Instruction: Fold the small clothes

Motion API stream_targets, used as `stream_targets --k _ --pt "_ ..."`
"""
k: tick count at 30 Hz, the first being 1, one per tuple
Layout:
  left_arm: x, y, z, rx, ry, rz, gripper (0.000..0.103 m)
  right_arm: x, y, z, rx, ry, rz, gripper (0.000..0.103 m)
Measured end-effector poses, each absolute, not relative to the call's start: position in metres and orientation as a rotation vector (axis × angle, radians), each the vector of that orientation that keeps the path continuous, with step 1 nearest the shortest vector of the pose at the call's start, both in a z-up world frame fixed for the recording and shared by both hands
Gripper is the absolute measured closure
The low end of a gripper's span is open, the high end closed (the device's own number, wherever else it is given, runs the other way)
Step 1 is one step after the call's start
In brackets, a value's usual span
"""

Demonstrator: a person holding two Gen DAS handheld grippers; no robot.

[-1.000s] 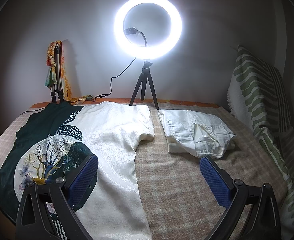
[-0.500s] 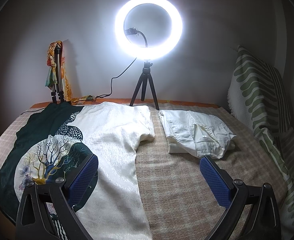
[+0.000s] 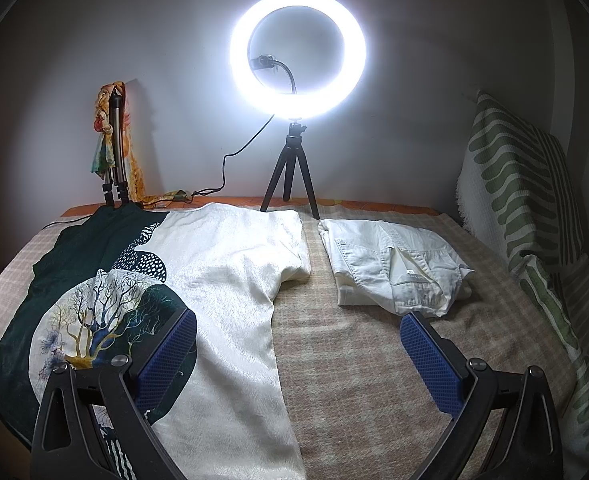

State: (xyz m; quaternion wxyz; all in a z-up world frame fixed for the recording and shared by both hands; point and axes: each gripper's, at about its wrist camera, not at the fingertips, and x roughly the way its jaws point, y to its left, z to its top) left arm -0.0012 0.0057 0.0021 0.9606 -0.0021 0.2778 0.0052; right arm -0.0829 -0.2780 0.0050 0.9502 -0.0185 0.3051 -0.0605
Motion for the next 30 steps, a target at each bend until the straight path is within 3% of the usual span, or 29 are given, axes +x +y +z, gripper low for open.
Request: stream_targets --k 30 --pt "-0.0043 0.0109 0.0024 0.009 0.566 0.029 0.0 -0.0805 -0.2712 0.0053 -0.046 0.623 -0.116 0.0"
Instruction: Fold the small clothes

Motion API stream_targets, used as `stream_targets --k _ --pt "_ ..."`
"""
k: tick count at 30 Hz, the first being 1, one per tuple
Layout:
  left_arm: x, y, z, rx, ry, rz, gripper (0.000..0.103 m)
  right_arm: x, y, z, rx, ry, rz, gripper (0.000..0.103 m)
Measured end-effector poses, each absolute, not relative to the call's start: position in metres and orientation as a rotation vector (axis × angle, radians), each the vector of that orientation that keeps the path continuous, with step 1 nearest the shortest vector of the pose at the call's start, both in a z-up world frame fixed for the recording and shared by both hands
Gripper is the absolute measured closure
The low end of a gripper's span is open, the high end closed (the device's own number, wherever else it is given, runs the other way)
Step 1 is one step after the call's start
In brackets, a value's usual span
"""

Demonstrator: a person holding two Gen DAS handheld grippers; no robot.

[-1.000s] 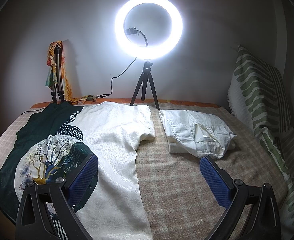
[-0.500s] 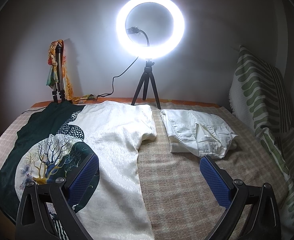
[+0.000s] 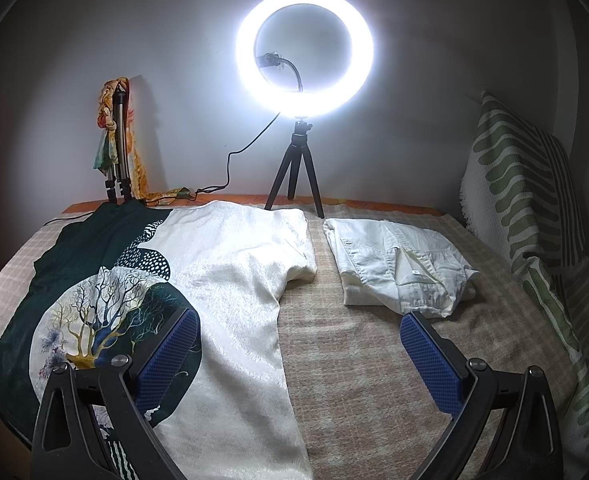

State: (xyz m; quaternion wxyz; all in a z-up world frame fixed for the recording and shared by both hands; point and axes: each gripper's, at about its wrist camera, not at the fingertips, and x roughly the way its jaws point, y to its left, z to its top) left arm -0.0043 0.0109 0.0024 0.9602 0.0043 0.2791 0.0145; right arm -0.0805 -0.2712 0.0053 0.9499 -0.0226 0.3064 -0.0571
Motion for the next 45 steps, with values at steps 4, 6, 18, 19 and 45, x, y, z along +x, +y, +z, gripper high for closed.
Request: stream_targets --k 4,6,18,19,45 --pt "-0.004 0.017 0.002 0.01 0.57 0.042 0.0 -0.078 -0.266 0.005 -0.051 0.626 -0.105 0.0" --pt "-0.003 0.021 0.0 0.004 0.586 0.033 0.0 -0.075 -0.262 0.006 -0.058 0.629 -0.096 0.0" --pt "-0.015 0.068 -0.024 -0.051 0.65 -0.076 0.001 -0.044 -0.215 0.026 0.006 0.673 0.12 0.0" --pt "-0.017 0.071 -0.029 -0.051 0.664 -0.074 0.002 -0.039 -0.208 0.029 0.022 0.675 0.15 0.0" --pt "-0.004 0.117 -0.117 -0.302 1.05 -0.218 0.071 0.15 0.07 0.009 -0.016 0.946 0.579 0.016"
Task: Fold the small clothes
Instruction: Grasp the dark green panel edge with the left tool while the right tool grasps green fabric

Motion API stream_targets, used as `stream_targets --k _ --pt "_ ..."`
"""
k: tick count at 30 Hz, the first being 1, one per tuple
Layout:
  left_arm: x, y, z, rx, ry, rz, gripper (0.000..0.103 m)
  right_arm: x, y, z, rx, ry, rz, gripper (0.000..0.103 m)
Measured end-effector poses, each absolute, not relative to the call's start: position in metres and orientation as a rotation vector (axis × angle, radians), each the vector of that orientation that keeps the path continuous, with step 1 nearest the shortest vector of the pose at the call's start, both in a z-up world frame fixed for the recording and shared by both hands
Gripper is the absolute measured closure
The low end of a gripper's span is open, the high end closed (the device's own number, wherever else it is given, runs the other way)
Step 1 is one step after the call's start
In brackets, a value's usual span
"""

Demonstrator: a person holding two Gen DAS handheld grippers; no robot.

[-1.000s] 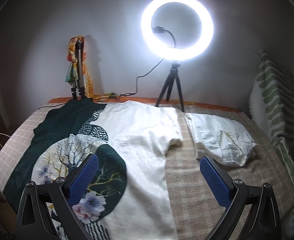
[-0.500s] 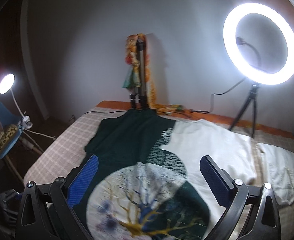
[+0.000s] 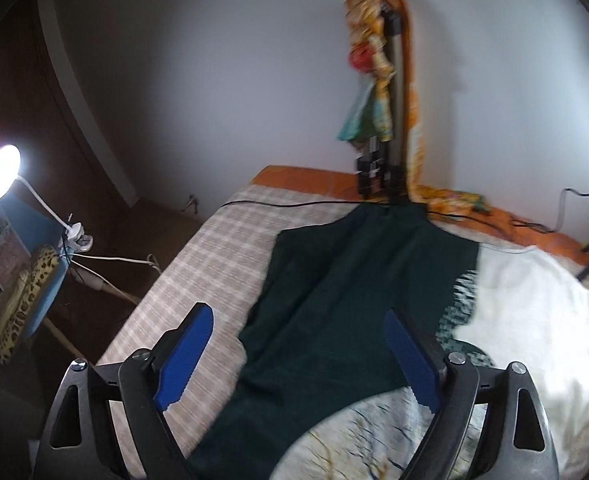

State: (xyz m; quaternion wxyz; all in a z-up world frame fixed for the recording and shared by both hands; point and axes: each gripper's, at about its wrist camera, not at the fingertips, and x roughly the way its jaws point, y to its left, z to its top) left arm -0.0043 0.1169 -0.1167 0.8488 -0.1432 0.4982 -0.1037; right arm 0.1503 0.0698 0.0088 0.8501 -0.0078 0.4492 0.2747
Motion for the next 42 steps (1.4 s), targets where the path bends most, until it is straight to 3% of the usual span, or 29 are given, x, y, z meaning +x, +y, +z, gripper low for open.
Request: stream_targets --k 5,19,26,32,33,34,35,37,42 --pt "-0.003 0.125 -0.127 -0.327 1.082 -0.22 0.071 0.194 0.12 -0.025 0.002 1.055 0.605 0.029" --pt "-0.001 0.121 -0.128 -0.4 1.092 -0.292 0.074 0.273 0.211 -0.103 -0.09 1.149 0.527 0.037" --pt "0.0 0.126 -0.132 -0.431 1.085 -0.308 0.082 0.293 0.236 -0.129 -0.262 1.156 0.444 0.041" --pt "-0.001 0.132 -0.134 -0.467 1.055 -0.319 0.082 0.304 0.247 -0.147 -0.349 1.158 0.406 0.049" --pt "-0.001 0.133 -0.134 -0.466 1.05 -0.322 0.082 0.304 0.247 -0.147 -0.351 1.154 0.409 0.055" --pt "-0.002 0.133 -0.134 -0.461 1.047 -0.325 0.082 0.305 0.247 -0.147 -0.35 1.148 0.414 0.069" --pt "-0.003 0.133 -0.133 -0.451 1.043 -0.328 0.084 0.305 0.247 -0.147 -0.359 1.137 0.413 0.076" --pt "-0.002 0.134 -0.135 -0.472 1.044 -0.343 0.096 0.304 0.25 -0.146 -0.389 1.128 0.402 0.097" --pt "-0.003 0.134 -0.134 -0.496 1.032 -0.356 0.098 0.308 0.232 -0.126 -0.295 1.114 0.444 0.102"
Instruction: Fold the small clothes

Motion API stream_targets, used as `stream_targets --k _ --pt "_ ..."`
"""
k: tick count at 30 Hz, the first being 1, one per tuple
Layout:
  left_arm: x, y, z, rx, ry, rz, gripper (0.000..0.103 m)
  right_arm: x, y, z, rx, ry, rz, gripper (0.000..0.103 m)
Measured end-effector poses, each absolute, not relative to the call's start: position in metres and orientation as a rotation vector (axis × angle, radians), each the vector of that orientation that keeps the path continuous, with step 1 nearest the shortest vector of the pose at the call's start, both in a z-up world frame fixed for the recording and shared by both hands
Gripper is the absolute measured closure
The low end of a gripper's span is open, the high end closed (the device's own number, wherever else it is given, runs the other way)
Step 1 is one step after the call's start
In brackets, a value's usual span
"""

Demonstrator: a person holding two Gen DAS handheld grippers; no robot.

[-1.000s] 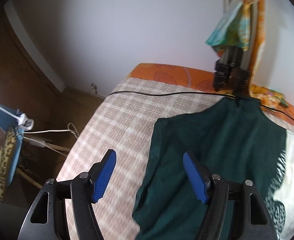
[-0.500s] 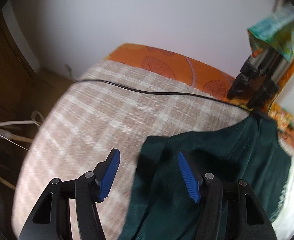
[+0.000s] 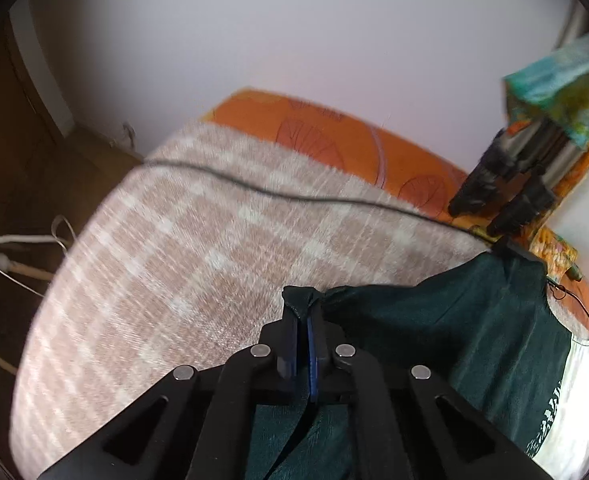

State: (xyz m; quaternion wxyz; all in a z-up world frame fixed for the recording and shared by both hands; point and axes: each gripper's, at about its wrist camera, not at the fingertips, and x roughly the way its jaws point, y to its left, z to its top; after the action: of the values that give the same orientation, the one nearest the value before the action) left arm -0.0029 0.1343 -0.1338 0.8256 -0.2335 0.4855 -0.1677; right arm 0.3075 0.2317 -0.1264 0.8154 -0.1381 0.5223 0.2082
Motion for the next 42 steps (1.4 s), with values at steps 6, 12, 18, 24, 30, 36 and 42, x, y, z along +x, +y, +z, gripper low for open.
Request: stream_targets --k 6,12,18,24,30,36,42 --pt "-0.006 0.119 -0.118 -0.458 0.988 -0.408 0.1 0.304 0.198 -0.085 -0.211 1.036 0.482 0.103" --pt "-0.006 0.094 -0.101 -0.405 0.948 -0.476 0.1 0.298 0.151 -0.057 -0.148 0.976 0.467 0.103" --pt "0.0 0.063 -0.095 -0.378 0.95 -0.543 0.1 0.299 0.092 -0.047 -0.104 0.958 0.396 0.103" --pt "0.003 0.02 -0.096 -0.277 0.973 -0.617 0.1 0.296 0.036 -0.063 -0.068 0.968 0.31 0.103" --pt "0.004 -0.005 -0.106 -0.225 1.015 -0.651 0.1 0.304 -0.012 -0.088 -0.039 1.002 0.24 0.103" --pt "0.006 -0.016 -0.107 -0.208 1.042 -0.699 0.1 0.312 -0.03 -0.104 -0.076 1.013 0.221 0.102" --pt "0.0 -0.022 -0.1 -0.186 1.041 -0.737 0.093 0.317 -0.049 -0.114 -0.146 1.035 0.085 0.062"
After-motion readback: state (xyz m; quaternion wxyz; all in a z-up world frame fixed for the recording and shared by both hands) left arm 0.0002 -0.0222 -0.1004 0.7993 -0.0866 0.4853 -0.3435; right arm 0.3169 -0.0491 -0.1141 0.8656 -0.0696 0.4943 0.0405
